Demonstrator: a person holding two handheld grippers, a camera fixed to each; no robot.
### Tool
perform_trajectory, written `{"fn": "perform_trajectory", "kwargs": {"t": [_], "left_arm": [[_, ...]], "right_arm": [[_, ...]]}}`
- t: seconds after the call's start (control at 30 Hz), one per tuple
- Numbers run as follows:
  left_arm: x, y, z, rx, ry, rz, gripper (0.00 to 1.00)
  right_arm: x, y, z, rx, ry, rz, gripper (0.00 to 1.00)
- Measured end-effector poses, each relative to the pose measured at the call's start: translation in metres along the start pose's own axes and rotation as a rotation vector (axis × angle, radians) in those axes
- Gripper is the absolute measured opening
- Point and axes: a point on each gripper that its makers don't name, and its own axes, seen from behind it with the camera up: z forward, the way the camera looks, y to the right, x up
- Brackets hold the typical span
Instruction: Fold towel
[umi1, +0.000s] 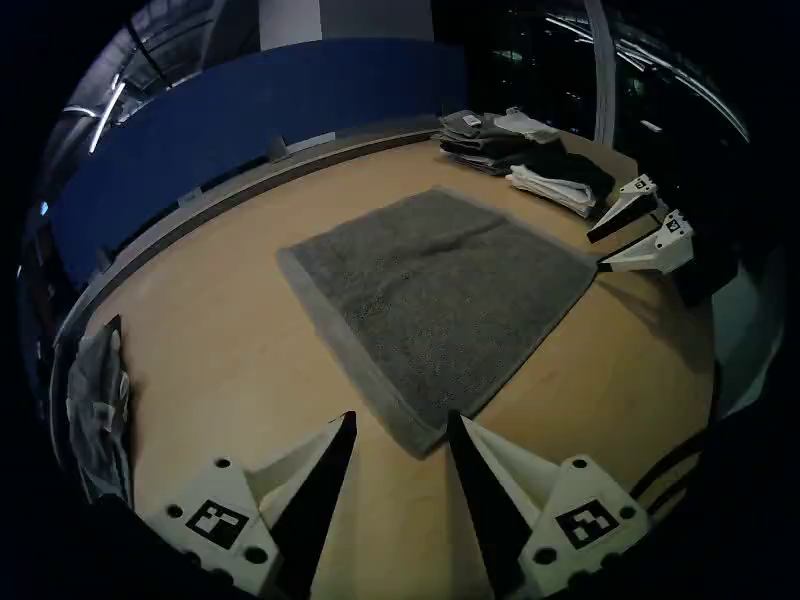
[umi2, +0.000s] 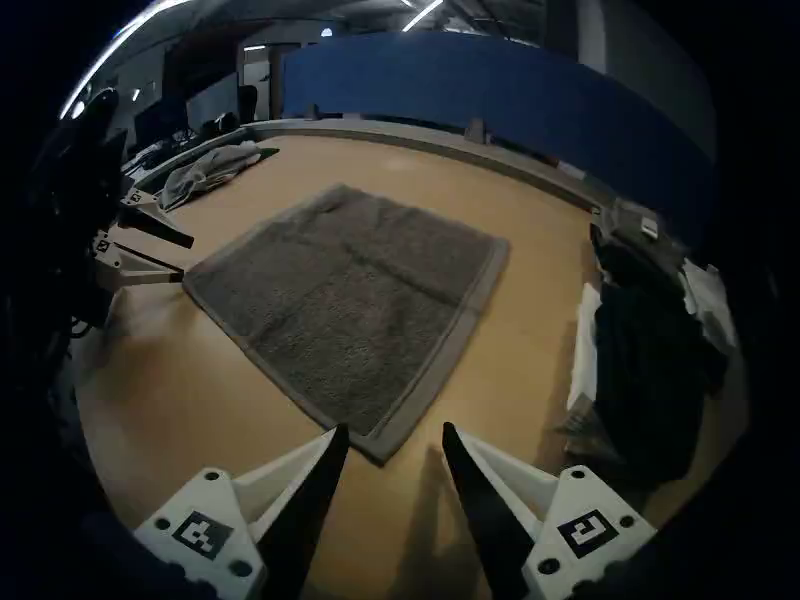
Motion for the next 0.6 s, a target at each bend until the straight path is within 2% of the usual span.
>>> {"fn": "perform_trajectory", "kwargs": {"t": [0.1, 0.23, 0.37, 0.6], "left_arm": [[-0.003, 0.003, 0.001, -0.01, -0.01, 0.002, 0.6], [-0.005, 0.008, 0.002, -0.021, -0.022, 0.003, 0.55], [-0.007, 0.01, 0.002, -0.027, -0.036, 0.006, 0.53], [-0.015, 0.012, 0.005, -0.03, -0.083, 0.019, 0.44]], "right_arm": [[-0.002, -0.004, 0.002, 0.018, -0.005, 0.008, 0.6], [-0.004, -0.007, 0.004, 0.029, -0.011, 0.012, 0.6], [-0.007, -0.007, 0.006, 0.021, -0.017, 0.004, 0.31], [-0.01, -0.008, 0.007, 0.022, -0.03, 0.003, 0.28]]}}
